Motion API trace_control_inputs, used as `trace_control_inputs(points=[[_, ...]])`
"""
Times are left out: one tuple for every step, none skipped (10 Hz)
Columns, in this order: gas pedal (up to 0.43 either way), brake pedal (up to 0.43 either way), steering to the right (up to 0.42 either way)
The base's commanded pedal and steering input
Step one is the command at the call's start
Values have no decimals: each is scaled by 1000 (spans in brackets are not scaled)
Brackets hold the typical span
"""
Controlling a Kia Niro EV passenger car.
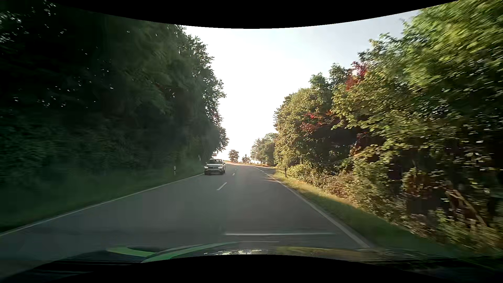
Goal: Follow the waypoints while adhering to traffic rules and regulations
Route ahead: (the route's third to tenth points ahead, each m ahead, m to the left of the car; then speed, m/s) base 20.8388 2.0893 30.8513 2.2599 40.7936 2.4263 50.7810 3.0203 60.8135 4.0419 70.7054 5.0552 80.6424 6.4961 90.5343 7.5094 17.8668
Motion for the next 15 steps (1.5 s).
trace_control_inputs(points=[[59, 0, -4], [59, 0, -5], [59, 0, -5], [59, 0, -5], [59, 0, -6], [59, 0, -6], [110, 0, -6], [157, 0, -7], [177, 0, -8], [189, 0, -8], [189, 0, -8], [189, 0, -8], [189, 0, -8], [189, 0, -8], [189, 0, -8]])
